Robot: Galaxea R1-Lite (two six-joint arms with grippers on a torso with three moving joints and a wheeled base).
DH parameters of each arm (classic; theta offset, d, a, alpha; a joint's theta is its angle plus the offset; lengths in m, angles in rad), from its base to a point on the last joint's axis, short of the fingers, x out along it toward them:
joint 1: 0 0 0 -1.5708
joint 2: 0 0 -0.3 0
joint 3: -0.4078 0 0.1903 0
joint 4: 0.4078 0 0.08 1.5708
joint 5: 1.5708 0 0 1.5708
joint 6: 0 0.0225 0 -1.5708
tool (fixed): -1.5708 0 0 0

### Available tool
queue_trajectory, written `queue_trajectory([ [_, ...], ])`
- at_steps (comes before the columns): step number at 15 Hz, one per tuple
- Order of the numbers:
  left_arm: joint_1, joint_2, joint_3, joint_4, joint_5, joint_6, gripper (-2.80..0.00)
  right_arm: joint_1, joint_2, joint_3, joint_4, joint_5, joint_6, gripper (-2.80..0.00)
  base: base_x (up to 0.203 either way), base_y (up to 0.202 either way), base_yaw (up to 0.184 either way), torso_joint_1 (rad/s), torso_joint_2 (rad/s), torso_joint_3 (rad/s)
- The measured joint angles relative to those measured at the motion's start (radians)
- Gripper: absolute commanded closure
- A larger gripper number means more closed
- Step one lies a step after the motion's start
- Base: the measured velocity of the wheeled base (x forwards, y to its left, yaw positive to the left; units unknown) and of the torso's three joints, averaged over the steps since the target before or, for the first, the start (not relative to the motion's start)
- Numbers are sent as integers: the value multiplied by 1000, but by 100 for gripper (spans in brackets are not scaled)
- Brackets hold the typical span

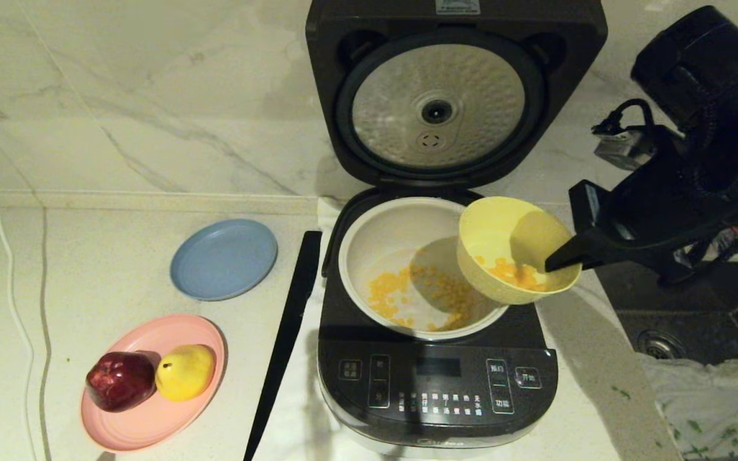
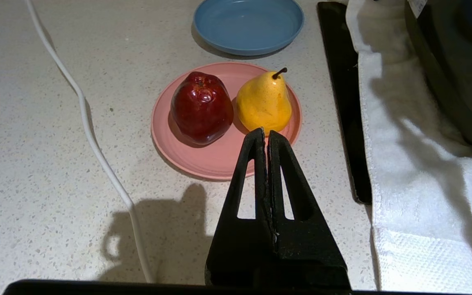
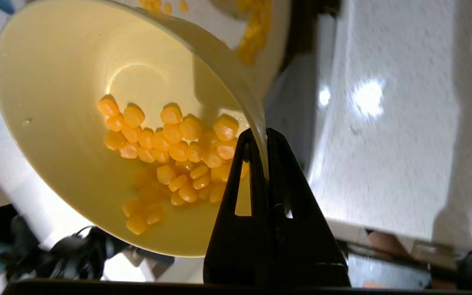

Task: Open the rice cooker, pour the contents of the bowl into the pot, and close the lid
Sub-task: Fill a bowl with water from the tap

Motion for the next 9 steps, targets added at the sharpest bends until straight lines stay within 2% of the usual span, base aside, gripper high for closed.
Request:
queue_trajectory([
  [3,0,0,0,0,0,0,0,-102,-72,11,57,62,-10,0,0,0,0,0,0,0],
  [5,0,0,0,0,0,0,0,-197,-116,41,85,71,-36,0,0,0,0,0,0,0],
  [9,0,0,0,0,0,0,0,-497,-186,167,84,100,-119,0,0,0,0,0,0,0],
])
